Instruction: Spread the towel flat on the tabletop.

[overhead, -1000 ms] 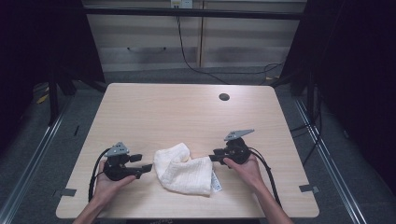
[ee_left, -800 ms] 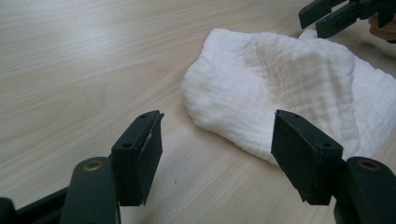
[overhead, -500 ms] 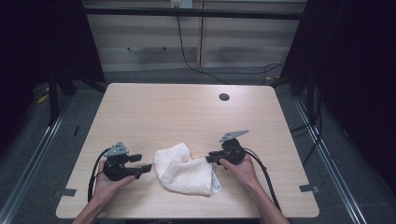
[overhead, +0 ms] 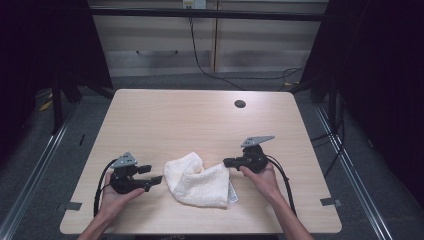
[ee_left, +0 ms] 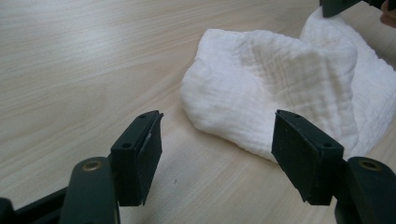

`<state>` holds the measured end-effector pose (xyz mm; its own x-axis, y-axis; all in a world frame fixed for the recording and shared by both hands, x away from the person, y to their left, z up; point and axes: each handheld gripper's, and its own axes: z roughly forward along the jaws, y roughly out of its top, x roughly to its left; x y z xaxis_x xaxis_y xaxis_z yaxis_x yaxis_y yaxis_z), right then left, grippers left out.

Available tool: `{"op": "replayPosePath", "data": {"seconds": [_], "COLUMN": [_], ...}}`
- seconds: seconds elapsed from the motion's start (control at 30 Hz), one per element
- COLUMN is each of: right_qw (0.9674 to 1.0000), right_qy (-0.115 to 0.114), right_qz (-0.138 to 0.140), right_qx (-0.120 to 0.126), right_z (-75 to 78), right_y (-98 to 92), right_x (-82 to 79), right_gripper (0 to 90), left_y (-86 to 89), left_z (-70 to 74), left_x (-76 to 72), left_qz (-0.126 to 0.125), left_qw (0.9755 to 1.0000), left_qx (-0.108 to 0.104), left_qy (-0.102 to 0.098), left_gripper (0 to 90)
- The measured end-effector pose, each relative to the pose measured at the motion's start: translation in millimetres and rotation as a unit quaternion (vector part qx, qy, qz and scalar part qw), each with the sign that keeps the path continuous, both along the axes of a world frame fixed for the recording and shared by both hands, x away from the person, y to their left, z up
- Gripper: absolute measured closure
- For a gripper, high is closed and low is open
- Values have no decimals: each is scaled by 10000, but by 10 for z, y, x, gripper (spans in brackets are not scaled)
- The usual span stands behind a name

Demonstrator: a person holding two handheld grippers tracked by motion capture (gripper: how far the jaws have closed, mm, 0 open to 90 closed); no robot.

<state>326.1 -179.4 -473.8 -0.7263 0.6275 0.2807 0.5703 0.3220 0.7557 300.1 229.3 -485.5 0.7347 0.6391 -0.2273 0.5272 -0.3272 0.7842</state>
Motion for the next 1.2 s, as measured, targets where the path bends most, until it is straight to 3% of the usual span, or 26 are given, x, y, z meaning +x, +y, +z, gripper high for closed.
{"op": "replayPosePath", "data": {"seconds": [0.07,0.1,0.13,0.23,0.27,0.4,0.67,0.8,0.83,0.93,0.97,1.03,1.1,1.2], "right_qw": [9998,9998,9996,9992,9992,9979,9957,9939,9926,9916,9899,9893,9863,9845], "right_qy": [-136,-136,-244,-379,-379,-635,-925,-1102,-1206,-1286,-1408,-1445,-1615,-1700], "right_qz": [-51,-51,-76,-43,-43,-48,-49,-67,-64,-63,-49,-47,-15,50], "right_qx": [98,98,72,-130,-130,-124,-94,57,83,115,172,210,340,419], "right_z": [142,142,266,440,440,712,991,1162,1268,1358,1484,1527,1689,1755], "right_y": [-21,-21,-30,-12,-12,-3,21,24,39,52,75,84,111,114], "right_x": [41,41,71,118,118,158,204,235,248,259,275,279,269,227], "right_gripper": [881,881,882,882,882,882,882,882,882,883,884,884,885,885], "left_y": [-8,-8,-8,8,8,32,14,19,19,20,17,16,16,23], "left_z": [6,6,9,17,17,26,18,20,18,16,13,12,13,15], "left_x": [-12,-12,-15,-12,-12,-11,-11,-9,-8,-4,-1,0,-3,-3], "left_qz": [-36,-36,-38,0,0,51,15,52,62,61,51,47,39,31], "left_qw": [10000,10000,10000,10000,10000,9999,10000,9999,9999,9999,9999,9999,9999,9999], "left_qx": [-6,-6,-8,-47,-47,-89,-70,-101,-114,-102,-93,-86,-88,-85], "left_qy": [-17,-17,-27,-35,-35,-62,-58,-63,-55,-59,-55,-50,-49,-51], "left_gripper": [331,331,331,329,329,328,325,325,325,325,325,325,325,325]}}
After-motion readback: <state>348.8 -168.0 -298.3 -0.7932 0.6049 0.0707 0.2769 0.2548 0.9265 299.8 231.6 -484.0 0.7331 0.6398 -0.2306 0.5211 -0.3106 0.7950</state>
